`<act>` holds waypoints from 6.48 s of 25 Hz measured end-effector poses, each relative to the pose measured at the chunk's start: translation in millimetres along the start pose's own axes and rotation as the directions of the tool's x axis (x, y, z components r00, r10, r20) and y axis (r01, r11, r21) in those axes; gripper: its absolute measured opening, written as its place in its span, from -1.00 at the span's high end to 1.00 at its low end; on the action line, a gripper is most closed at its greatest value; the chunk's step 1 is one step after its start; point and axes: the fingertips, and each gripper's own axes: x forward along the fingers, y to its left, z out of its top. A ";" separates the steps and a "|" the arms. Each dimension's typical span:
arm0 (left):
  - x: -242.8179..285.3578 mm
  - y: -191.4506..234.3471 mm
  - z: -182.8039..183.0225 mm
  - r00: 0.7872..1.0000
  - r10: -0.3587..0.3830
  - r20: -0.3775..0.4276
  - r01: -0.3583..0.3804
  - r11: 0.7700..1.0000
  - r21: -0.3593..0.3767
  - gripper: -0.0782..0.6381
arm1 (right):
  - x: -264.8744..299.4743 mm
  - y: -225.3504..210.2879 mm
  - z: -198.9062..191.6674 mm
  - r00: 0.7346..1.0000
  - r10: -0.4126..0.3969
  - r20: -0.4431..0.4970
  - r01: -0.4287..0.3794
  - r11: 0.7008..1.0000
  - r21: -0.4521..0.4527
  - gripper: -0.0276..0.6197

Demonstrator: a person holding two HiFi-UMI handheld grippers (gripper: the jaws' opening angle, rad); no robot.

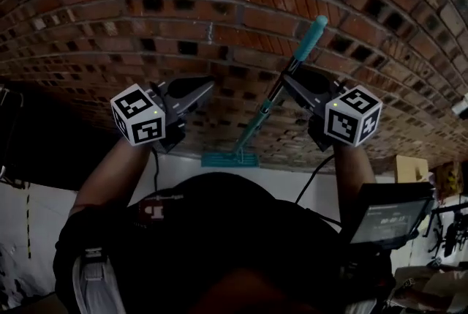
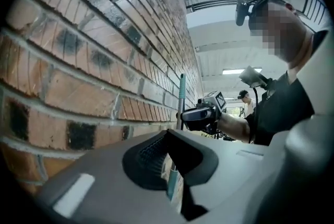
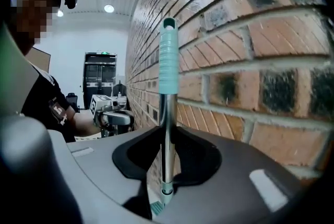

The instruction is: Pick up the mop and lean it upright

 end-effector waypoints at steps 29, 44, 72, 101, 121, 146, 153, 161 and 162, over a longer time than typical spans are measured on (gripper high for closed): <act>6.3 -25.6 114.7 0.994 -0.070 0.087 0.067 0.997 0.040 0.80 | -57.2 -1.4 158.8 0.988 -0.002 0.154 0.004 1.000 -0.008 0.59; 8.7 -29.7 115.6 0.995 -0.069 0.070 0.065 0.996 0.064 0.80 | -56.8 -2.2 158.1 0.988 -0.001 0.153 0.002 1.000 -0.006 0.59; 23.6 -14.9 34.8 0.999 -0.035 -0.006 0.035 0.998 0.046 0.80 | -16.6 -3.6 37.5 0.993 0.043 0.107 -0.042 0.999 -0.016 0.60; 9.8 5.4 -192.6 0.980 0.012 -0.197 -0.044 0.987 -0.156 0.79 | 95.2 -9.3 -328.0 0.990 0.059 -0.132 -0.043 0.992 0.121 0.59; 9.0 22.9 -230.9 0.970 0.017 -0.244 -0.071 0.974 -0.214 0.79 | 142.9 -34.9 -382.2 0.986 0.029 -0.166 -0.010 0.994 0.113 0.57; 11.4 11.4 -222.5 0.979 0.004 -0.204 -0.048 0.976 -0.211 0.80 | 91.4 -33.3 -379.5 0.980 -0.075 -0.186 0.105 0.982 0.158 0.32; 8.0 10.9 -177.5 0.990 0.030 -0.141 -0.056 0.982 -0.180 0.80 | 44.6 -29.3 -293.9 0.992 -0.109 -0.058 0.116 0.985 0.128 0.51; -0.7 13.4 -118.7 0.996 0.073 -0.054 -0.080 0.988 -0.135 0.80 | 3.2 -30.5 -207.0 0.992 -0.115 0.052 0.108 0.986 0.130 0.69; -2.8 12.7 -114.9 0.996 0.077 -0.048 -0.083 0.988 -0.131 0.79 | -1.0 -30.2 -199.9 0.992 -0.116 0.056 0.108 0.985 0.132 0.73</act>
